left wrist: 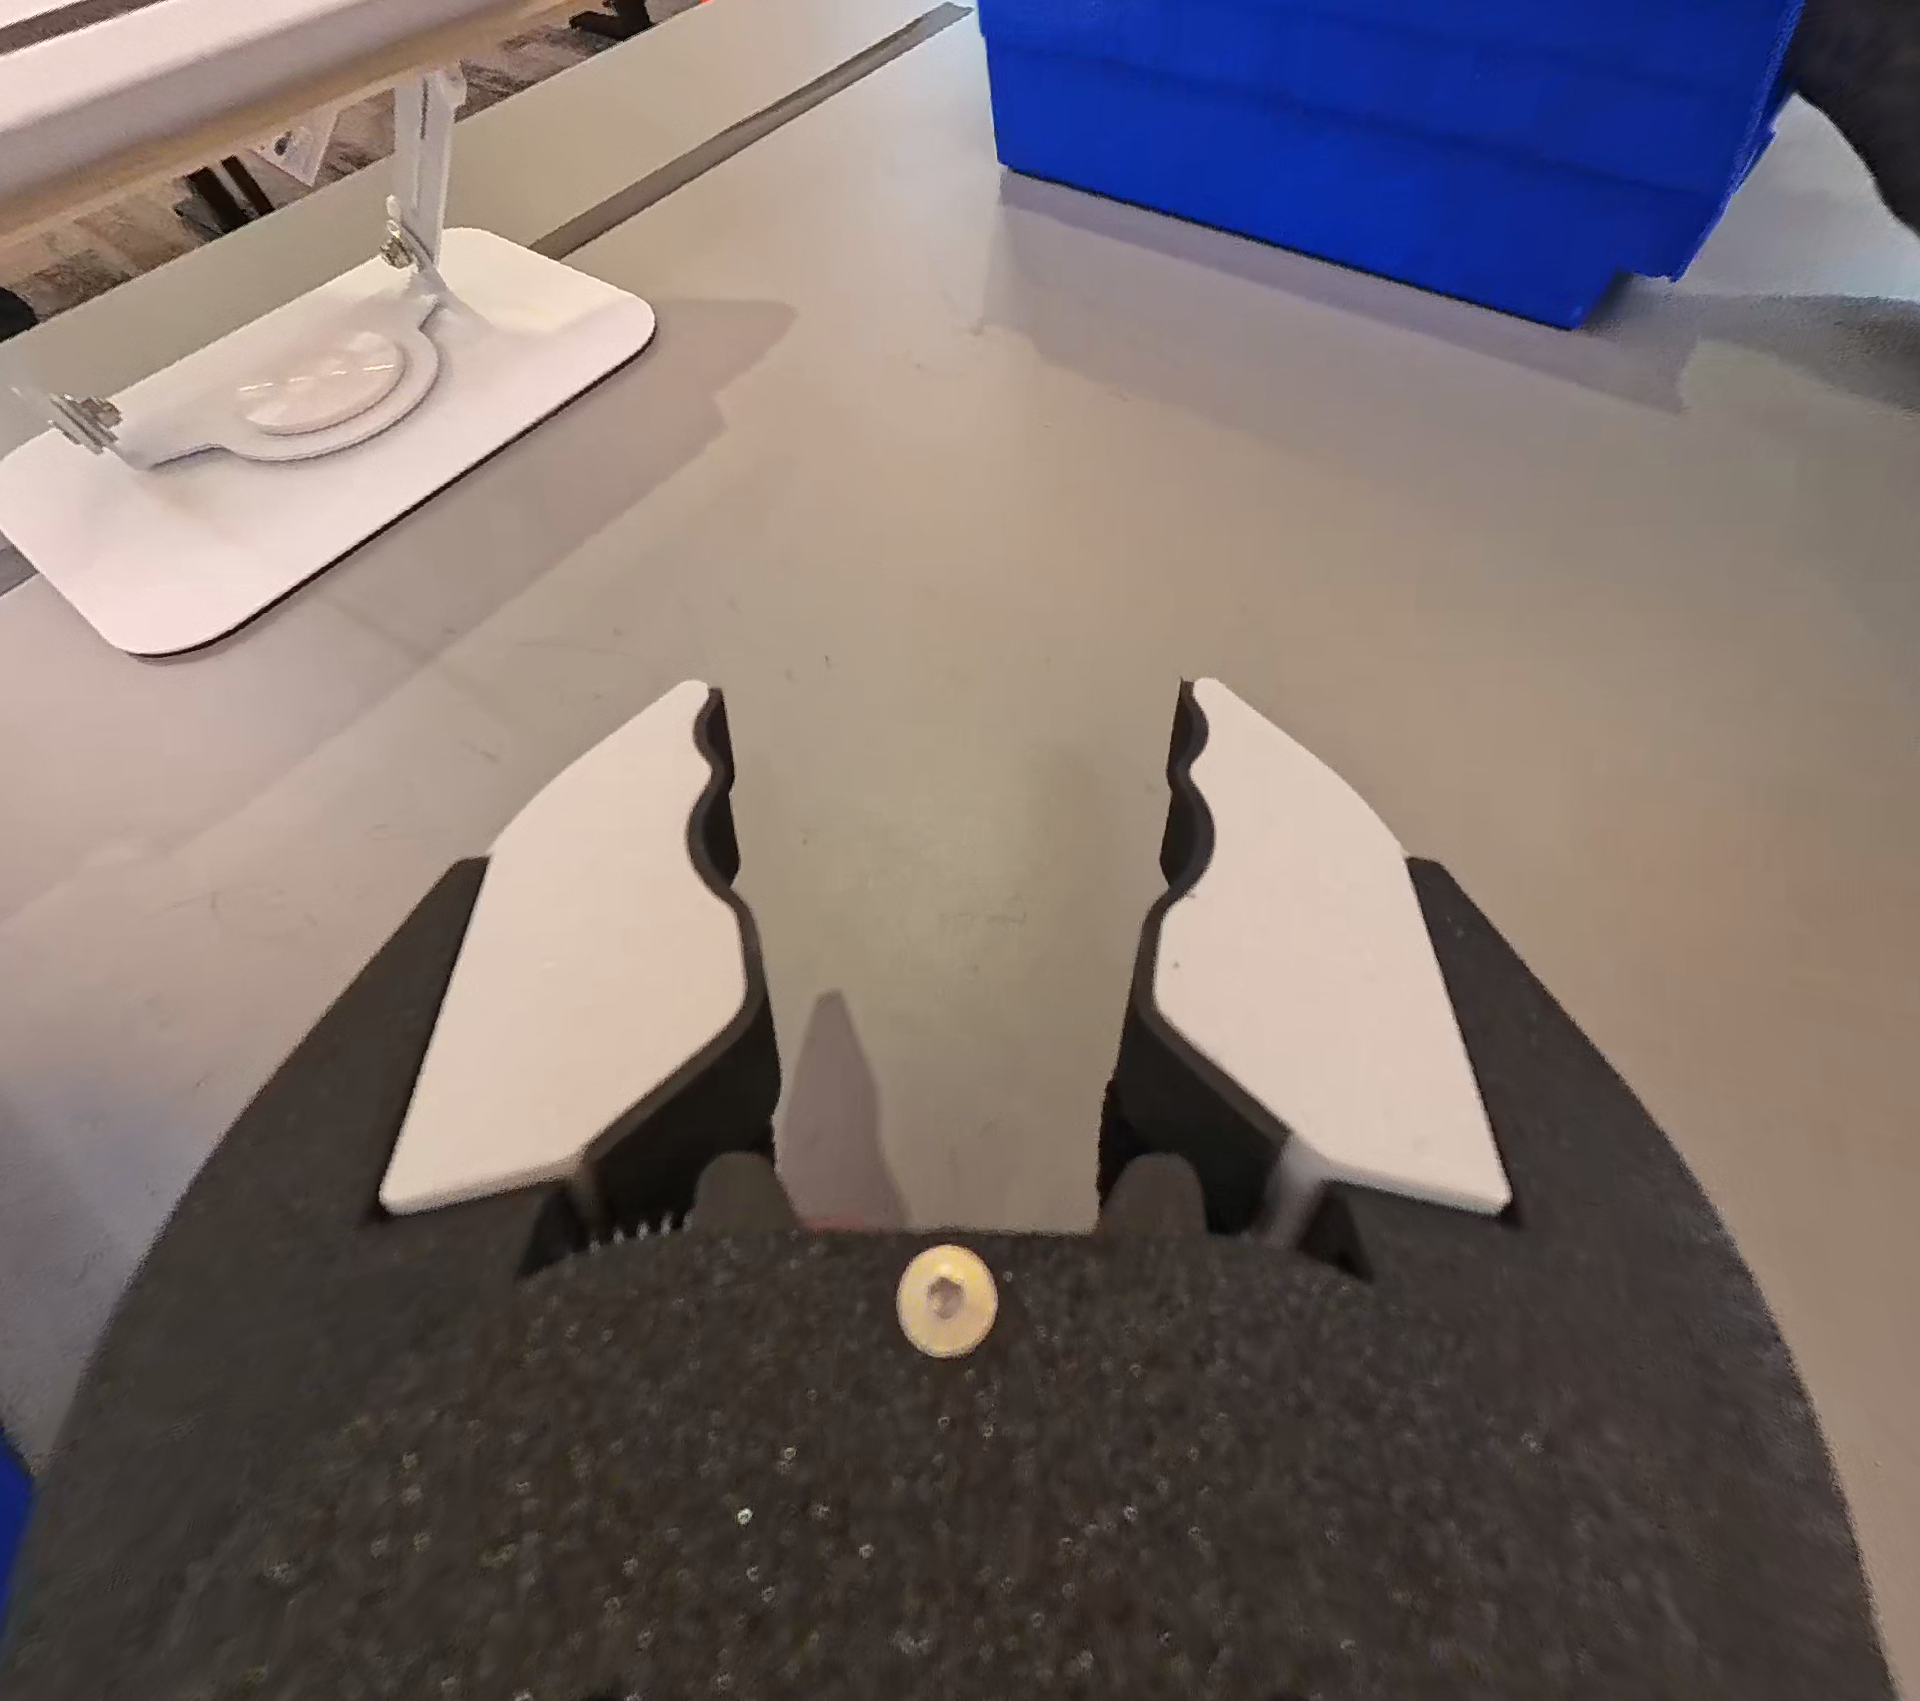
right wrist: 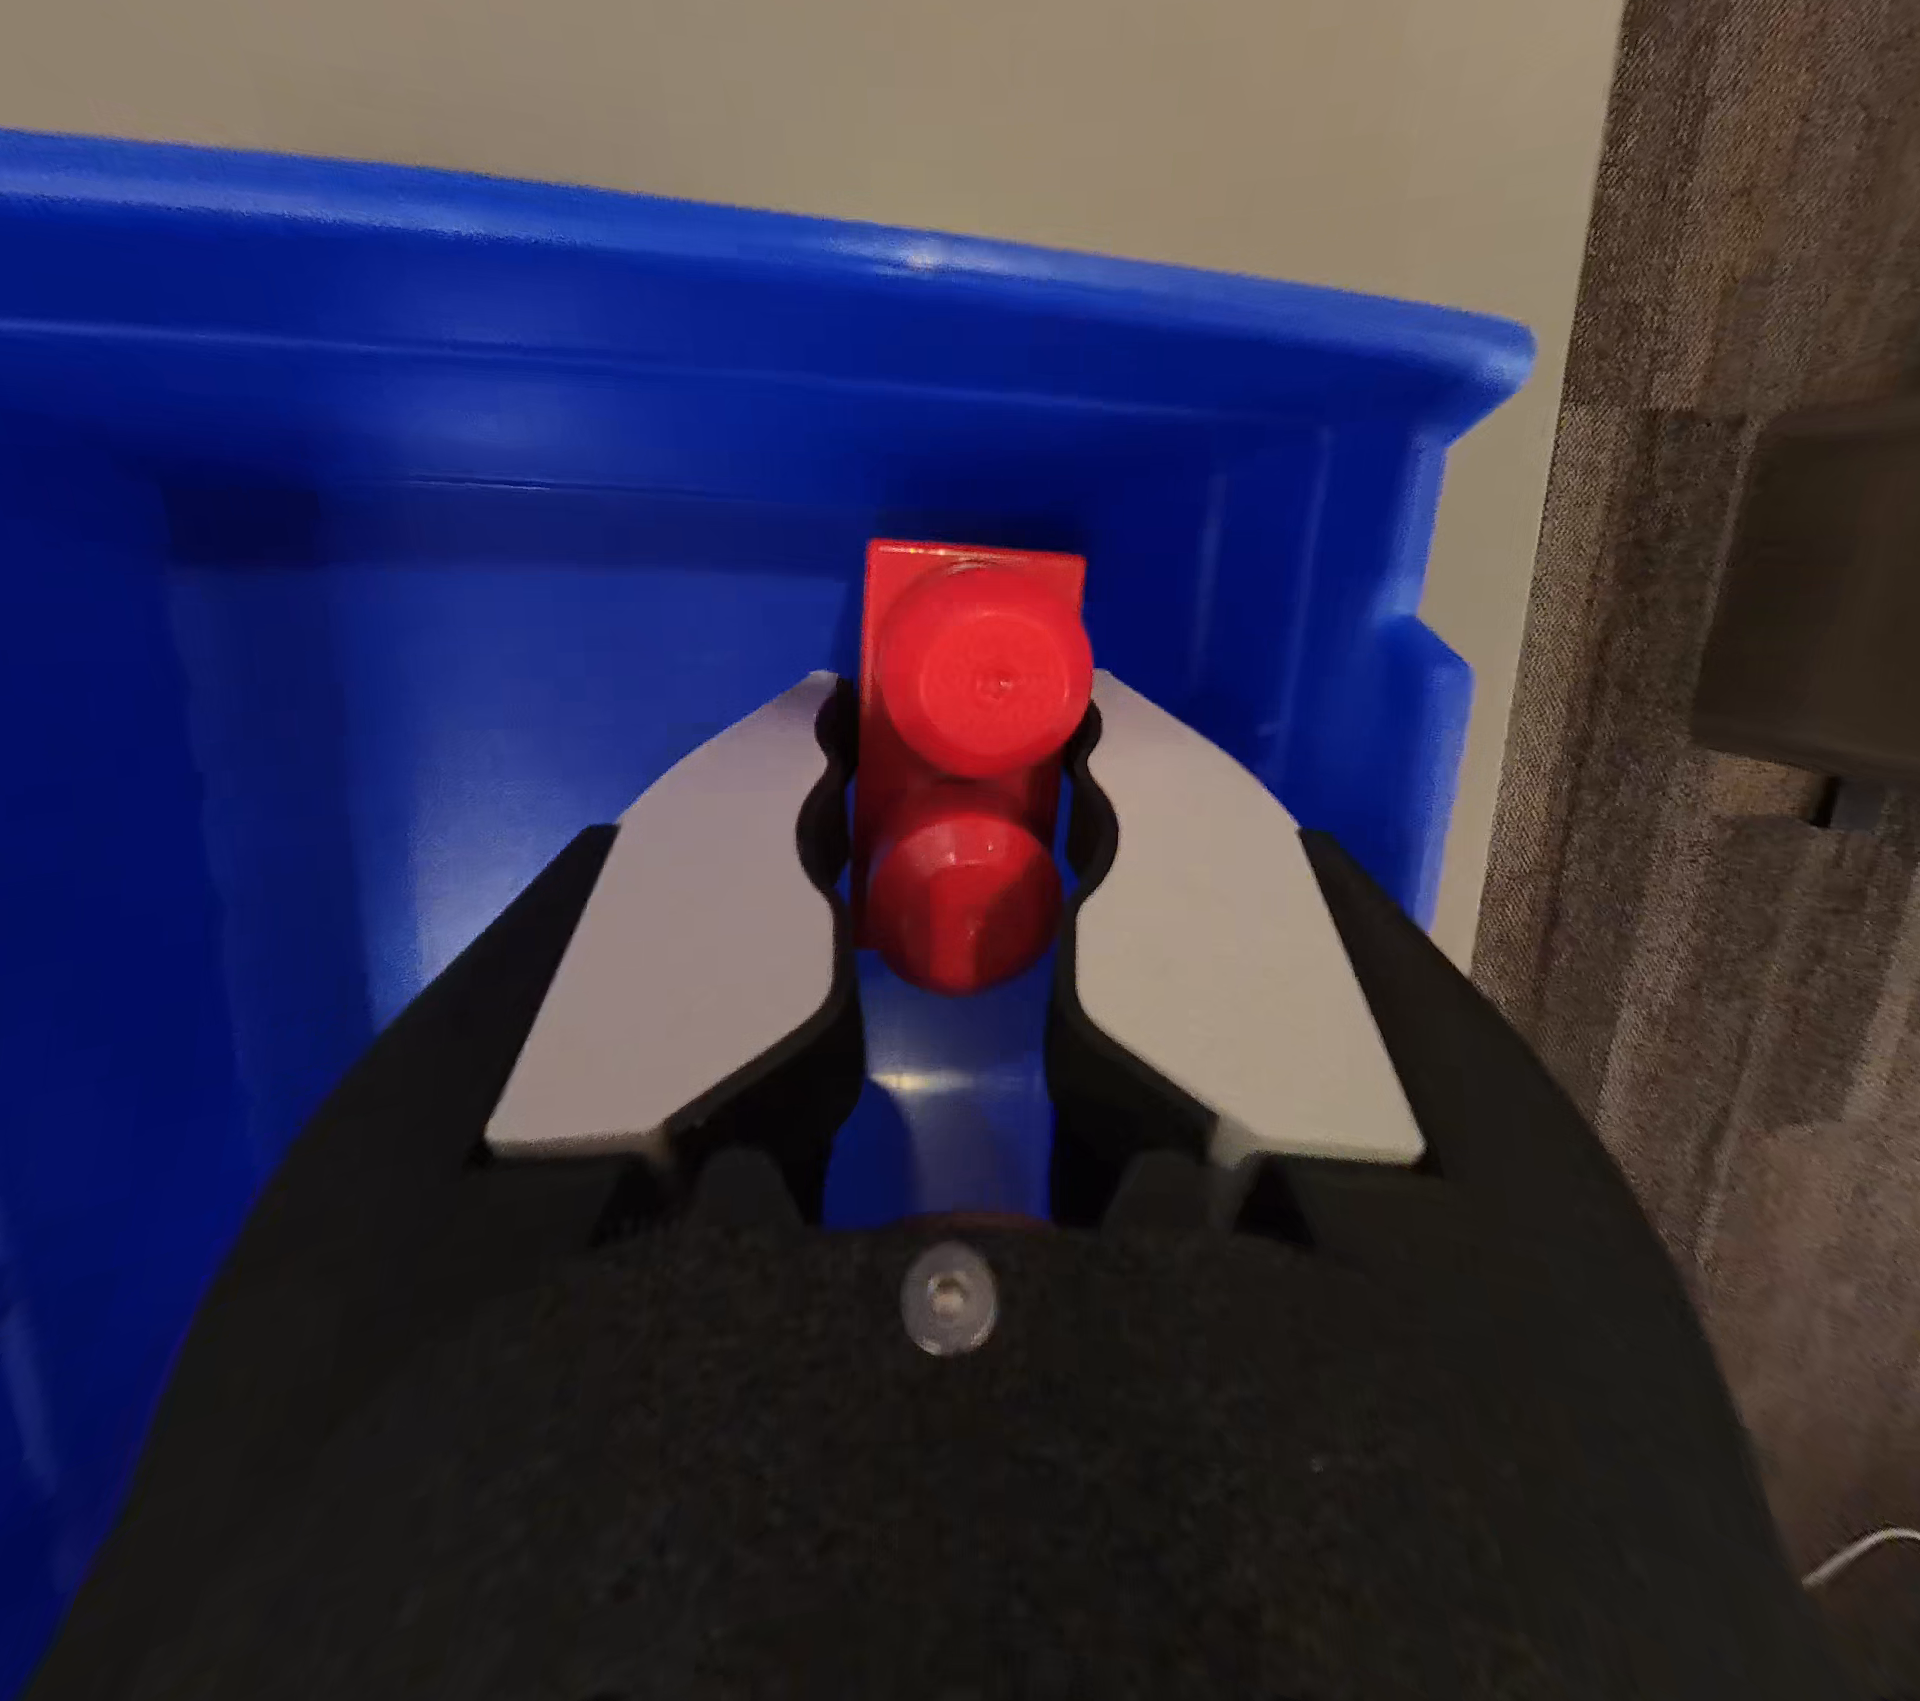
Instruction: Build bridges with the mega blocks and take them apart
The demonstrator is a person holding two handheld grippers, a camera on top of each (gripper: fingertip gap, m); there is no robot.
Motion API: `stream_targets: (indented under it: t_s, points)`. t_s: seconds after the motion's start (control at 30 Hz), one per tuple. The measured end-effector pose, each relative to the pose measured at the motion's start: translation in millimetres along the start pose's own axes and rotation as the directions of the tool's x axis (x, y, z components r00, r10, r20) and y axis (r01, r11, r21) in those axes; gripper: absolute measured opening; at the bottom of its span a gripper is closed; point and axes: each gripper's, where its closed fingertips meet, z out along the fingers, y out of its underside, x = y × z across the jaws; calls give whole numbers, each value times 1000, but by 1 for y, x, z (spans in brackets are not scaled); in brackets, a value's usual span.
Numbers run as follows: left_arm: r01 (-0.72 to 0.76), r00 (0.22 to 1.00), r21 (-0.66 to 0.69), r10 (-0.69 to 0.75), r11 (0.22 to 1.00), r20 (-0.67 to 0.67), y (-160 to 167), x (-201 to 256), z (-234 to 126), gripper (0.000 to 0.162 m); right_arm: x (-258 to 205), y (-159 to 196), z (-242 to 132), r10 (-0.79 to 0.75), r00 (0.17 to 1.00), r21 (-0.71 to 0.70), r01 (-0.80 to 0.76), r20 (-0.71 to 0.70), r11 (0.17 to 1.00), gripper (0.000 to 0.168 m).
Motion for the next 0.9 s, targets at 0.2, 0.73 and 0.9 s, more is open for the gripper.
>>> stream_targets:
  t_s: [0.2,0.73,0.9]
  points:
    - [17,1000,-11,-17,1000,-13,2,0,0,80,-1,5,3,-30,999,-31,29,-19,999,39]
    - [16,999,-4,-16,1000,38,2,-7,2,84,-198,53,-255,-425,858,873,-52,288,485,70]
    - [21,999,-27,-20,999,31,8,-3,6,83,-329,129,-202,-577,655,814,-101,487,572,69]
